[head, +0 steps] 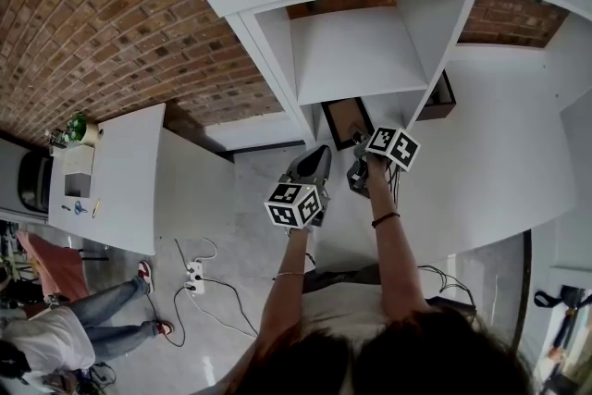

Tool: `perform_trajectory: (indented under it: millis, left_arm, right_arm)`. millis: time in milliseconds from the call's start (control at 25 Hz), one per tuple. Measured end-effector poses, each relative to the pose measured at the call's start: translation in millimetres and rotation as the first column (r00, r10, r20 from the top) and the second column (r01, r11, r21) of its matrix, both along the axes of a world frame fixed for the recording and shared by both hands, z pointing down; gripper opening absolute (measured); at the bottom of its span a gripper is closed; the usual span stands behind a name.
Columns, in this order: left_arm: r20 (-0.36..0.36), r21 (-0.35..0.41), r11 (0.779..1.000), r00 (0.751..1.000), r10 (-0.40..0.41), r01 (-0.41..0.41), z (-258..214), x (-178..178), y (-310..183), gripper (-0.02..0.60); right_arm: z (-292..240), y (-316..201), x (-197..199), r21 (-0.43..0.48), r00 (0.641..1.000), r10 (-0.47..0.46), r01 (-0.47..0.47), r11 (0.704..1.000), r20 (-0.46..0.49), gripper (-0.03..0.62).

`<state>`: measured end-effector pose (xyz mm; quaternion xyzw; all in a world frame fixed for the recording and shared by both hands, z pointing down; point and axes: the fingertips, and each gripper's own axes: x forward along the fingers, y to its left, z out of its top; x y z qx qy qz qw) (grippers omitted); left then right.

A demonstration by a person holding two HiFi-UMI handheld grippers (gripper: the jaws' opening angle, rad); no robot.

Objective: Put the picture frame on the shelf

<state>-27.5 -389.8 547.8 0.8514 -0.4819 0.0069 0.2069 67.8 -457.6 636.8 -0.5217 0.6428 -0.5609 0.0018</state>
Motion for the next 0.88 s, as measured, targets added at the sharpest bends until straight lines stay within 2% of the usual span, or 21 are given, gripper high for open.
perform_trajectory:
  millis: [120, 280, 480, 880]
  left_arm:
    - [0.001, 0.000, 1.000, 1.000, 0.005, -0.005, 0.8, 2.1, 0.5, 0.011]
    - [0.002, -0.004, 1.000, 1.000, 0.004, -0.004, 1.0, 1.9, 2.2, 0.011]
    - [-0.001, -0.007, 1.000, 1.000, -0.004, 0.004, 0.4, -1.2, 2.5, 0.011]
    - [0.000, -0.018, 1.000, 1.000, 0.006, -0.006, 4.5, 2.0, 2.7, 0.011]
  right_arm:
    - [4.0, 1.3, 1.0, -0.012, 1.000, -0.019, 0.019, 1.000, -0.024, 0.271]
    - [4.3, 1.1, 2.5, -0.003, 0.989, -0.075, 0.076, 0.997, -0.129, 0.275]
    - [6.0, 1.3, 1.9, -0.017, 0.970, -0.132, 0.132, 0.991, -0.204, 0.278]
    - [9.0, 3.9, 4.5, -0.032, 0.956, -0.141, 0.137, 0.990, -0.259, 0.278]
